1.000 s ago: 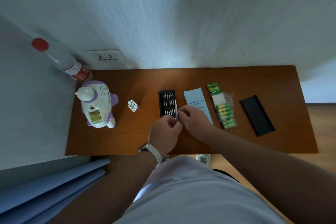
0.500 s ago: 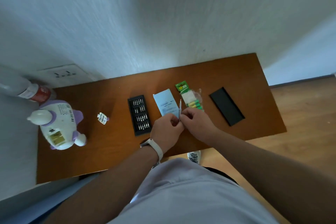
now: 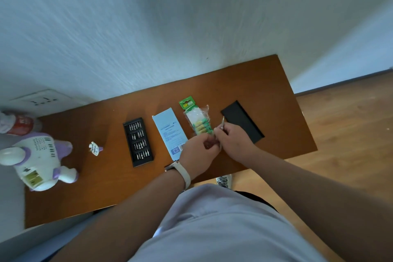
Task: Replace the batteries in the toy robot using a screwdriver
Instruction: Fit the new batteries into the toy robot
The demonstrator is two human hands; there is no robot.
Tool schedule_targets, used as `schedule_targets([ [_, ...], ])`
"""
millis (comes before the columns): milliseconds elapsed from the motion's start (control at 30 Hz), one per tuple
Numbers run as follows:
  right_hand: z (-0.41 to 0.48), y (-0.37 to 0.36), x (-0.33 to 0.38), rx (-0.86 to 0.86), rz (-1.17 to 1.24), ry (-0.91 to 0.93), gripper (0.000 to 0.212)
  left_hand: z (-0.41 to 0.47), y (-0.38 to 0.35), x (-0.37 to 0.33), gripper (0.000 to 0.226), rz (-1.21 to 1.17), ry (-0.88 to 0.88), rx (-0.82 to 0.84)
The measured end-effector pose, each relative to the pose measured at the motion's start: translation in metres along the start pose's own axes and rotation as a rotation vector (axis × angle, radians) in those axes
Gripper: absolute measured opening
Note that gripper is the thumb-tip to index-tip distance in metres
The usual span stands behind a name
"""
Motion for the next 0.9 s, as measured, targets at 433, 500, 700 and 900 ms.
schedule_targets([
  [433, 0.058, 0.011, -0.010, 0.191, -0.184, 0.045, 0.016, 0.018, 0.023, 0.019, 0.043, 0.381, 0.158, -0.323],
  [500, 0.069, 0.006, -0.004, 0.223, -0.239, 0.083, 0.009, 0.019, 0.018, 0.018, 0.051, 0.476, 0.110, -0.307],
  [700, 0.088, -0.011, 0.011, 0.349, -0.407, 0.218, 0.018, 0.019, 0.007, 0.020, 0.064, 0.629, 0.018, -0.282],
  [900, 0.093, -0.018, 0.012, 0.420, -0.460, 0.252, 0.021, 0.017, 0.006, 0.022, 0.058, 0.663, -0.021, -0.280],
])
Point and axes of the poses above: each hand's wrist, its own z-axis towards the middle knuckle, its own y-axis out of the back of the hand, x = y × z, the point moved 8 cm from there along z, towards the middle knuckle, and after that the axes turned 2 degrees about y, right-handed, at the moved point
